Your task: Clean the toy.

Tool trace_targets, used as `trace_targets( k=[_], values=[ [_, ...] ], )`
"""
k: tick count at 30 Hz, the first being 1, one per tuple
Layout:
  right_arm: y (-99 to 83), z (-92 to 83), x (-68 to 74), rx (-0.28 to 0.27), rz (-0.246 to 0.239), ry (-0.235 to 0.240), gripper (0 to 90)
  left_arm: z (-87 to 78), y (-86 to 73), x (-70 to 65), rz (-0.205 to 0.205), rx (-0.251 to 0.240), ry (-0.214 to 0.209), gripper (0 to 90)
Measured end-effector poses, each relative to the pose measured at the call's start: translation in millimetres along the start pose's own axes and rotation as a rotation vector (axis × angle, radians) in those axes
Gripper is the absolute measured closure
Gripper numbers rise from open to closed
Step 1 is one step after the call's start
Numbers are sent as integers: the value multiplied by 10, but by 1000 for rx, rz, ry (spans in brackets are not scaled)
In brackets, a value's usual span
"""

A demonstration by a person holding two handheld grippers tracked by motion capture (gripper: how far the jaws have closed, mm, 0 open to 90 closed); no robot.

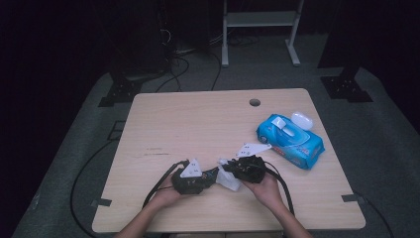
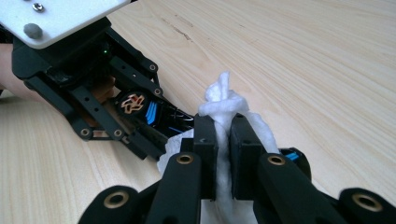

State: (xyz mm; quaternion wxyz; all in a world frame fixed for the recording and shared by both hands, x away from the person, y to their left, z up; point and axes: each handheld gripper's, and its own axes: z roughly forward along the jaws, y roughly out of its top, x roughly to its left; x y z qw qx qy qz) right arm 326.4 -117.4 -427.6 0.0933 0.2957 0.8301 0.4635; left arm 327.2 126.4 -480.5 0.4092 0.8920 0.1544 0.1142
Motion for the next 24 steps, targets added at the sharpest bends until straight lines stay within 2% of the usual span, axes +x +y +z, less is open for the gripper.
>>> trace_targets(
  k=[4, 7, 9, 13, 14, 15, 16, 17, 19, 21, 22, 24],
  values=[
    [-10, -16, -20, -3, 2, -4, 826, 2, 12, -20, 8, 0, 16, 650],
    [-25, -42, -45, -8, 12, -12, 826, -32, 30, -30, 1, -39, 33, 652],
    [-37, -64, -70, -16, 28, -17, 828, -70, 60, -42, 22, -63, 63, 652],
    [-48, -85, -111, -28, 53, -14, 829, -75, 79, -70, 33, -74, 77, 652],
    [-55, -101, -125, -32, 57, -14, 830, -100, 93, -74, 34, -98, 80, 651],
    [-55, -101, -125, -32, 57, -14, 830, -100, 93, -74, 34, -98, 80, 654],
    [-61, -108, -135, -25, 57, -18, 831, -193, 153, -54, 7, -167, 68, 669],
    [-69, -104, -140, -28, 61, -22, 830, -208, 172, -61, 22, -177, 68, 677],
    [-69, -109, -145, -36, 70, -24, 831, -207, 180, -69, 21, -177, 71, 678],
    [-68, -101, -180, -33, 90, -4, 831, -179, 162, -69, 25, -170, 71, 679],
    [-69, -94, -176, -32, 86, -4, 831, -152, 137, -49, 18, -153, 66, 678],
    [-66, -76, -159, -22, 74, -10, 831, -111, 96, -30, 29, -127, 68, 677]
  ],
)
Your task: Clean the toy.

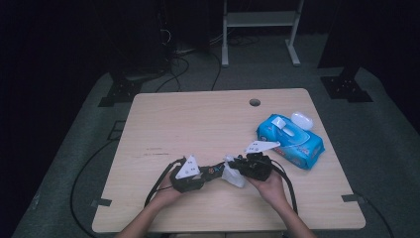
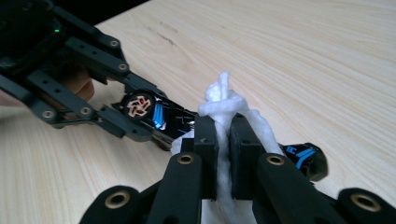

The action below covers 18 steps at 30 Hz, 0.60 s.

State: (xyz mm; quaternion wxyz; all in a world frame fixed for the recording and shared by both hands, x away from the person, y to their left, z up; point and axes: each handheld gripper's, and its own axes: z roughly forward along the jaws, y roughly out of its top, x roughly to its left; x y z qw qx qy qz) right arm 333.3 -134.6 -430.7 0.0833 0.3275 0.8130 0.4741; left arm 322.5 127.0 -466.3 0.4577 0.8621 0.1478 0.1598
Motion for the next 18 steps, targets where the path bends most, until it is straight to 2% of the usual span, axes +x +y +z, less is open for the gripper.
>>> trace_targets(
  k=[5, 6, 7, 8, 10, 14, 15, 16, 18],
  values=[
    [9, 12, 1, 4, -11, -4, 829, 4, -21, 20, -24, -13, -10, 668],
    [14, 10, -5, 4, -13, -6, 828, 28, -36, 21, -15, 7, -6, 664],
    [14, 10, -5, 4, -13, -6, 828, 28, -36, 21, -15, 7, -6, 657],
    [15, 5, -10, 5, -11, -7, 829, 71, -70, 15, -6, 50, -10, 645],
    [14, -3, -14, 6, -15, -12, 829, 106, -95, 10, 4, 77, -10, 631],
    [6, -17, -33, 3, -9, -17, 829, 147, -84, 17, 18, 95, -2, 576],
    [6, -17, -34, 3, -8, -17, 830, 164, -77, 22, 11, 102, 5, 538],
    [6, -15, -33, 3, -7, -18, 830, 201, -59, 56, -16, 125, -7, 499],
    [6, -11, -27, 3, -6, -22, 830, 239, -40, 71, -28, 125, -2, 472]
  ],
)
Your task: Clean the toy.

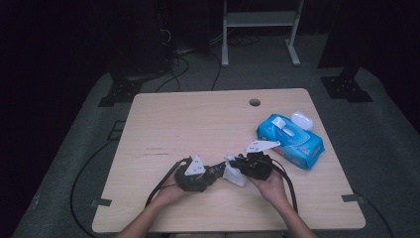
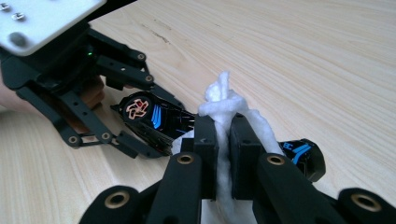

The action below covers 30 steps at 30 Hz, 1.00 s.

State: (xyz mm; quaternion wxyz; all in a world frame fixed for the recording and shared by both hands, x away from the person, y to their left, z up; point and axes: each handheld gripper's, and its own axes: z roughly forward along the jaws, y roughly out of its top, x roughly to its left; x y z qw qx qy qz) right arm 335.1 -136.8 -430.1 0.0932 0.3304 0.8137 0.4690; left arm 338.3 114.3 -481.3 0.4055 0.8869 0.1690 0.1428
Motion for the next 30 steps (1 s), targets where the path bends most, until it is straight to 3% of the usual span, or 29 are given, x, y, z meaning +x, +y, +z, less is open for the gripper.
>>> trace_targets(
  k=[4, 8, 17, 22, 27, 28, 29, 30],
  values=[
    [-8, -3, -5, -4, 2, 6, 830, 63, 53, -11, 6, -2, -12, 486],
    [-10, -4, -7, -4, 2, 7, 831, 113, 99, -44, 43, -9, -17, 632],
    [-18, -25, -22, -1, 11, 7, 831, 96, 91, -51, 51, -24, 1, 646],
    [-17, -58, -56, -9, 21, -9, 830, 10, 108, -53, 52, -80, 9, 651],
    [-19, -91, -93, -21, 41, -5, 830, -38, 129, -73, 64, -92, 20, 651],
    [-18, -98, -93, -22, 39, -12, 830, -76, 143, -81, 53, -126, 19, 652],
    [-18, -98, -93, -22, 39, -12, 830, -76, 143, -81, 53, -126, 19, 658],
    [-18, -113, -114, -21, 45, -17, 830, -162, 203, -74, 38, -177, 20, 678]
  ],
)
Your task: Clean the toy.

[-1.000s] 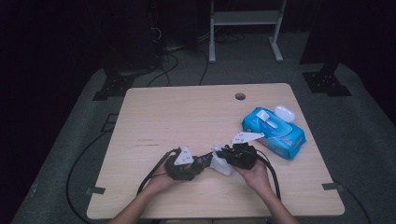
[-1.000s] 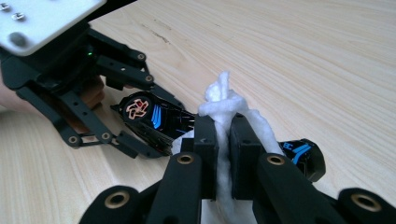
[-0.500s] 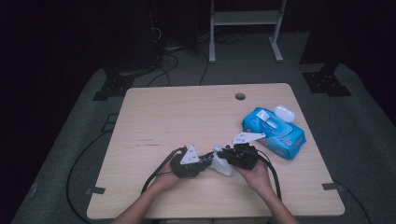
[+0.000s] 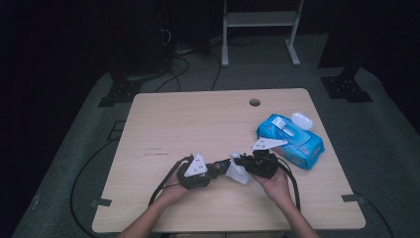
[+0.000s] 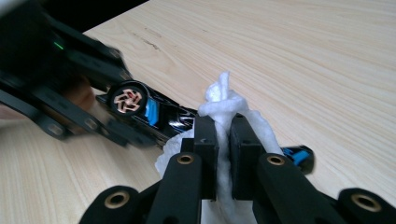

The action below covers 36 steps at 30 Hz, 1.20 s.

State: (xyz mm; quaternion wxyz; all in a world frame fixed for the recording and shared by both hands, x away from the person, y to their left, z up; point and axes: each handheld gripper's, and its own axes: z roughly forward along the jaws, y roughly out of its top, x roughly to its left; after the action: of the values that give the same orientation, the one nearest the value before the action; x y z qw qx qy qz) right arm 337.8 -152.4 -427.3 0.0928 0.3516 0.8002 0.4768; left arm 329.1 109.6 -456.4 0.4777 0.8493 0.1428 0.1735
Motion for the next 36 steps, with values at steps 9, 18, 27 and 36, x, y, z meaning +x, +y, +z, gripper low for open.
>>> trace_targets(
  k=[9, 18, 27, 36],
  values=[
    [3, -2, -24, -8, 23, 22, 832, 22, 16, -52, 26, -2, 1, 689],
    [0, -72, -119, -10, 40, -4, 831, 30, -69, 7, 11, 54, -13, 687],
    [-71, -249, -192, 4, 51, -19, 831, 40, -37, 39, -4, 109, -11, 618],
    [-210, -483, -304, -18, 88, -29, 830, 234, 374, 54, 69, 228, -28, 510]
  ],
)
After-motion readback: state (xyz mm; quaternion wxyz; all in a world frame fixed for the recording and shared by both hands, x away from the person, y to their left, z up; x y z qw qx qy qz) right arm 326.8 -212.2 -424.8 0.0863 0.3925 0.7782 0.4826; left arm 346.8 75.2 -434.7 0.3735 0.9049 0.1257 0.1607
